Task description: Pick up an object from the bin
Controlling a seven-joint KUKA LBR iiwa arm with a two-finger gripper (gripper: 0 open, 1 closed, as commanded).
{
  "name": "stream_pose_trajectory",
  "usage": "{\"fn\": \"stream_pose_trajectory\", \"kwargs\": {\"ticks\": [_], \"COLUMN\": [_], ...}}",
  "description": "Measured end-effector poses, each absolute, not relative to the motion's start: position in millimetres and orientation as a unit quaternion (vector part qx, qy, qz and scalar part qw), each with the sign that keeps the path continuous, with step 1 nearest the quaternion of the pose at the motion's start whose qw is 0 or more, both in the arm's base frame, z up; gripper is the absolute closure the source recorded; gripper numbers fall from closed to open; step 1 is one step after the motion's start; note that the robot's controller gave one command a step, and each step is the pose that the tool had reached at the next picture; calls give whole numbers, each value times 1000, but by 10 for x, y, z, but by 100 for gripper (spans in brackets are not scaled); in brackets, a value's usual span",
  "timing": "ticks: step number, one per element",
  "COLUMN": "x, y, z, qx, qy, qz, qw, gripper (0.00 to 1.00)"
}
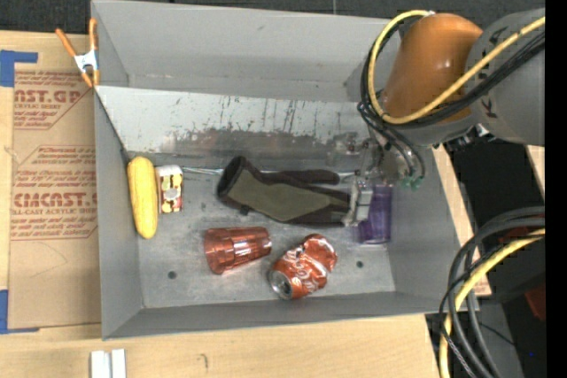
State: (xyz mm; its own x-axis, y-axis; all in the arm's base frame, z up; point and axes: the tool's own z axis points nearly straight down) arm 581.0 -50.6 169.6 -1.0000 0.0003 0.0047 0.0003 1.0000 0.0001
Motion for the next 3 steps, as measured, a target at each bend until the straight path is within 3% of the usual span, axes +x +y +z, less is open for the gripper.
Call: {"fn": "stream_pose_trajectory", "kwargs": {"ticks": [1,2,3], "x": [5823,5918,5939], "y": [-504,-174,-83], "z": [1746,1013,524], "qx": [0,-18,-14], "qy": [-1000,-1000,-1000], "qz": [0,-1,-1], "qw": [-1,-4,-4], "gripper": [0,0,0]}}
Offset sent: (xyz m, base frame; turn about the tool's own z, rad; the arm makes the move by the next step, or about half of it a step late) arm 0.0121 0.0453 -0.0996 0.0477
